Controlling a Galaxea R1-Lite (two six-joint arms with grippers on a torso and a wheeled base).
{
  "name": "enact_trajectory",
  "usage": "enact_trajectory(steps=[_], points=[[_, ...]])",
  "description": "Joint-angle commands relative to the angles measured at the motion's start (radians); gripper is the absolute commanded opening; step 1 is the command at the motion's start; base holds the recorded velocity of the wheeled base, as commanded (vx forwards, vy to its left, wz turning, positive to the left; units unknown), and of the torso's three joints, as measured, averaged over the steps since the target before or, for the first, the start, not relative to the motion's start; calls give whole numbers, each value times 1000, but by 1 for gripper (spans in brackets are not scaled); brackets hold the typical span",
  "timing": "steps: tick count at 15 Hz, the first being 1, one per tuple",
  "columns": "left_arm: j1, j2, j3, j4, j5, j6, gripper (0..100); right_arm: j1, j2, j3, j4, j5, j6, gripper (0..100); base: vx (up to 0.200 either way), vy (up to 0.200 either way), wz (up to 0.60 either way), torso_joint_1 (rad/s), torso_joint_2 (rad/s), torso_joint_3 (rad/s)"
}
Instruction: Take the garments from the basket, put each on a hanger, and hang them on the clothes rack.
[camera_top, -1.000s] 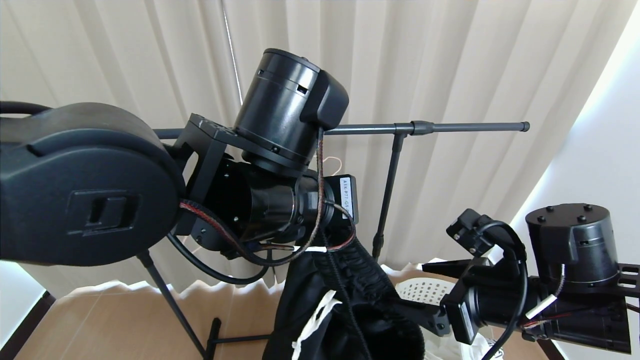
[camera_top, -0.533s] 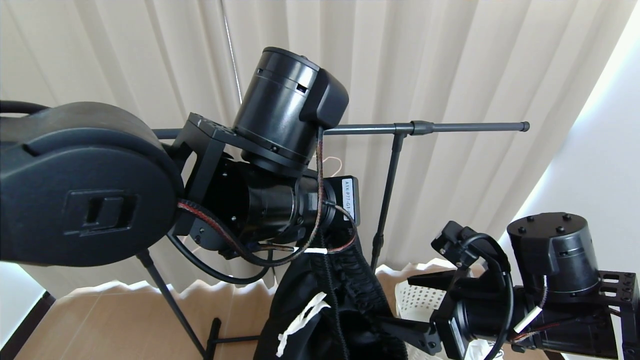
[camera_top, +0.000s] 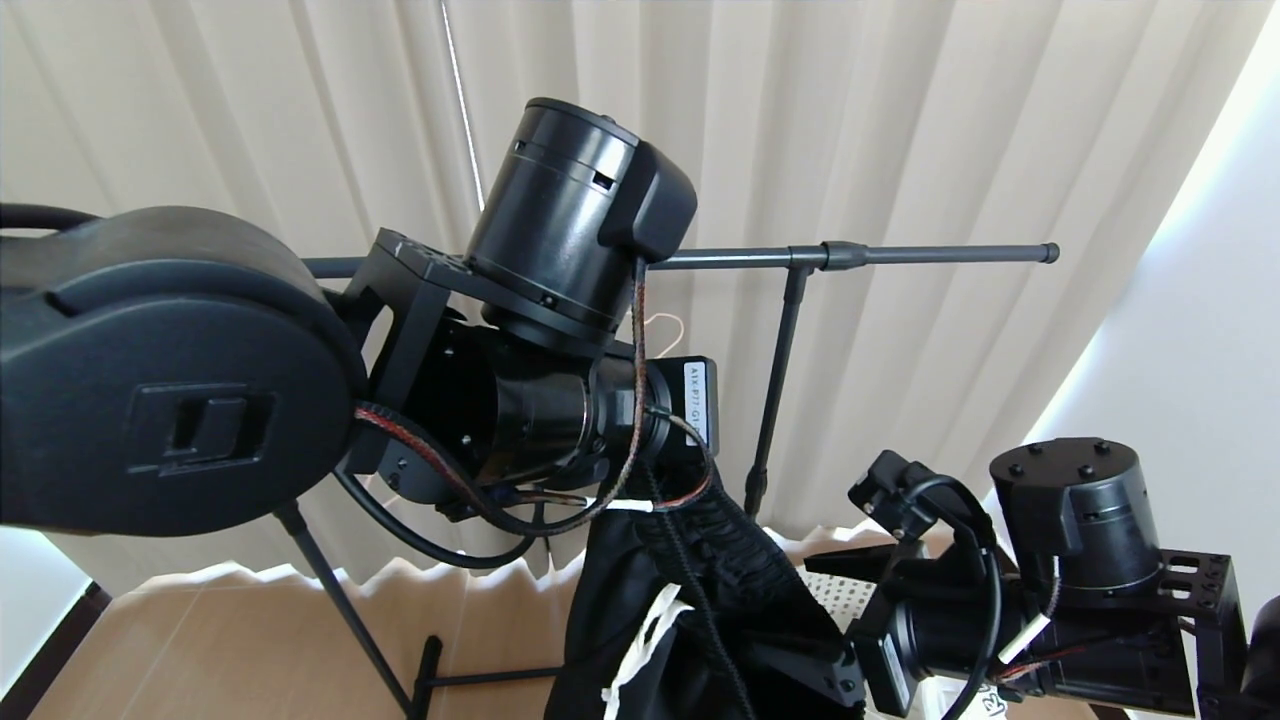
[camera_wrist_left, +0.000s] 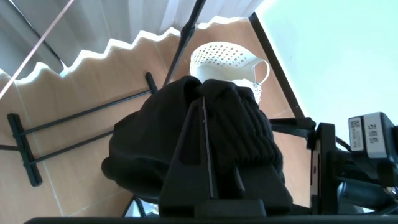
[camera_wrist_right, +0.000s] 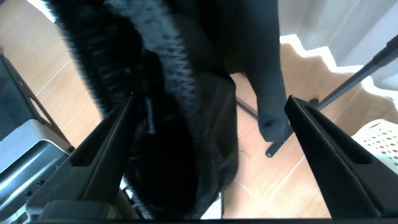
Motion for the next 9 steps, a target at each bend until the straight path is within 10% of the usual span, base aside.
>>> enact_trajectory(steps=[1, 7, 8, 9], points=[[0, -1, 0, 0, 1, -1, 0, -11, 24, -1, 0, 0, 0, 100, 0, 0, 0, 0, 0, 0], [-9, 0, 2, 0, 2, -1, 0, -11, 61, 14, -35, -6, -5, 100, 0, 0, 0, 0, 0, 0], [-9, 0, 2, 0, 2, -1, 0, -11, 59, 8, -35, -6, -2, 0, 0, 0, 0, 0, 0, 0], [-9, 0, 2, 0, 1, -1, 0, -14, 58, 11, -35, -6, -2, 0, 0, 0, 0, 0, 0, 0]])
